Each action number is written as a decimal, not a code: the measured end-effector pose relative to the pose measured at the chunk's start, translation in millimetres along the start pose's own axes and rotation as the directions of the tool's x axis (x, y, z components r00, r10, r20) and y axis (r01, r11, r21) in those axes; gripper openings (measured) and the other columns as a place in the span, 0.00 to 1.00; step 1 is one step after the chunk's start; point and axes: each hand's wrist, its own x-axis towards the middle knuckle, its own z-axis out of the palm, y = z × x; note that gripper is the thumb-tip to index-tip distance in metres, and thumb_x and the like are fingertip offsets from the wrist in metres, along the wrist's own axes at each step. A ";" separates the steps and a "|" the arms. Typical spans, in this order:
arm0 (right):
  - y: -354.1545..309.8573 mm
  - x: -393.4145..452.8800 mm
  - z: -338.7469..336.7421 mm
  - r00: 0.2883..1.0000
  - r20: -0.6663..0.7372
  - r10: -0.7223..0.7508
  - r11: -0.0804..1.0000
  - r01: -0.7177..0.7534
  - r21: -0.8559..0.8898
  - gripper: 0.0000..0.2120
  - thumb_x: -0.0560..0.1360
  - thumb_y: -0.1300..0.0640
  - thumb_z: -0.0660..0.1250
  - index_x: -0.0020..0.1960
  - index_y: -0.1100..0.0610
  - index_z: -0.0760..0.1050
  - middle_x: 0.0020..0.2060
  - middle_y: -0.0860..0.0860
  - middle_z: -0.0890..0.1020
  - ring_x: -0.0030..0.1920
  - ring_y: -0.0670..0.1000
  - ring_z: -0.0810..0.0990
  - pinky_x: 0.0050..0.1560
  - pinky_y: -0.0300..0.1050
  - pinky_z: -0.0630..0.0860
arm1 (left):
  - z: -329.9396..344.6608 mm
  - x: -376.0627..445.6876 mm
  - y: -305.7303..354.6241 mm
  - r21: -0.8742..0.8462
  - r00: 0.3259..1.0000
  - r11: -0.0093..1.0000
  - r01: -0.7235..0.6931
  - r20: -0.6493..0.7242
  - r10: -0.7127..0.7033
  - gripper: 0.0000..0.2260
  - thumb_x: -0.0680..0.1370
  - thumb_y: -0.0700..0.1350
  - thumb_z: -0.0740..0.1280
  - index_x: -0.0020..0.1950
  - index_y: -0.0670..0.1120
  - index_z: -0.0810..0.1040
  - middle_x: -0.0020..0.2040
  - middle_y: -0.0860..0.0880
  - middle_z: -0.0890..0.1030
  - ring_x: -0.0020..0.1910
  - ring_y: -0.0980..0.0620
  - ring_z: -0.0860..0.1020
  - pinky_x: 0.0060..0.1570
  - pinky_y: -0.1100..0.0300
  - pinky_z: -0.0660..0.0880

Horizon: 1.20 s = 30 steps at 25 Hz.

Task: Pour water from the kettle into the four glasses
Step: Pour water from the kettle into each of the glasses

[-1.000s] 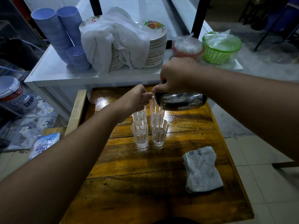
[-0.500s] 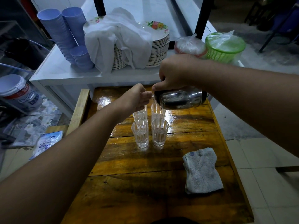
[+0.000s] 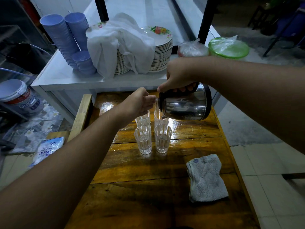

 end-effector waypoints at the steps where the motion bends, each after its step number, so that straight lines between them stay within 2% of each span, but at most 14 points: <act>1: 0.4 1.9 -0.5 1.000 0.018 0.014 1.000 -0.014 0.013 0.22 0.76 0.40 0.68 0.39 0.59 0.81 0.27 0.52 0.82 0.26 0.52 0.80 0.31 0.45 0.79 | -0.4 0.4 0.3 -0.004 1.000 1.000 0.002 0.001 -0.002 0.25 0.82 0.50 0.47 0.73 0.43 0.72 0.72 0.46 0.75 0.71 0.49 0.72 0.71 0.53 0.65; 7: 0.3 13.1 -1.1 0.994 0.081 0.069 0.996 -0.072 0.042 0.24 0.77 0.38 0.66 0.42 0.60 0.81 0.27 0.53 0.82 0.25 0.52 0.80 0.30 0.43 0.78 | -5.0 4.3 -0.1 -0.016 1.000 1.000 0.011 -0.004 -0.011 0.26 0.81 0.51 0.48 0.73 0.43 0.72 0.73 0.45 0.74 0.71 0.49 0.72 0.71 0.53 0.65; 14: -2.2 15.3 -4.6 0.998 0.047 0.045 0.998 -0.047 0.030 0.20 0.76 0.40 0.68 0.36 0.56 0.79 0.26 0.52 0.78 0.25 0.52 0.75 0.30 0.43 0.73 | -4.7 4.8 1.5 -0.017 1.000 1.000 0.013 -0.008 -0.013 0.25 0.82 0.51 0.48 0.73 0.43 0.73 0.72 0.45 0.76 0.71 0.49 0.73 0.71 0.52 0.65; 25: -8.7 16.6 -5.2 0.999 0.021 0.033 0.999 -0.033 -0.014 0.19 0.76 0.42 0.70 0.36 0.56 0.79 0.27 0.51 0.79 0.26 0.51 0.75 0.29 0.41 0.72 | -5.6 3.6 1.3 -0.010 1.000 1.000 0.014 0.009 -0.014 0.26 0.82 0.51 0.47 0.74 0.43 0.70 0.73 0.44 0.74 0.72 0.48 0.72 0.72 0.51 0.64; 27: -7.9 14.2 -5.3 1.000 0.018 0.023 1.000 -0.022 -0.014 0.19 0.76 0.41 0.70 0.36 0.56 0.79 0.28 0.52 0.79 0.28 0.52 0.77 0.32 0.44 0.74 | -5.7 2.8 1.2 -0.001 1.000 1.000 0.007 0.013 -0.007 0.26 0.82 0.51 0.47 0.75 0.43 0.69 0.73 0.45 0.74 0.72 0.48 0.71 0.73 0.51 0.64; 30: -3.4 9.6 -2.6 1.000 -0.019 0.015 1.000 -0.015 0.000 0.20 0.74 0.39 0.70 0.40 0.57 0.80 0.31 0.53 0.81 0.35 0.55 0.81 0.43 0.51 0.82 | -3.7 1.9 2.3 -0.004 1.000 1.000 0.002 0.017 -0.002 0.26 0.82 0.51 0.46 0.76 0.43 0.68 0.74 0.45 0.73 0.73 0.48 0.70 0.73 0.51 0.63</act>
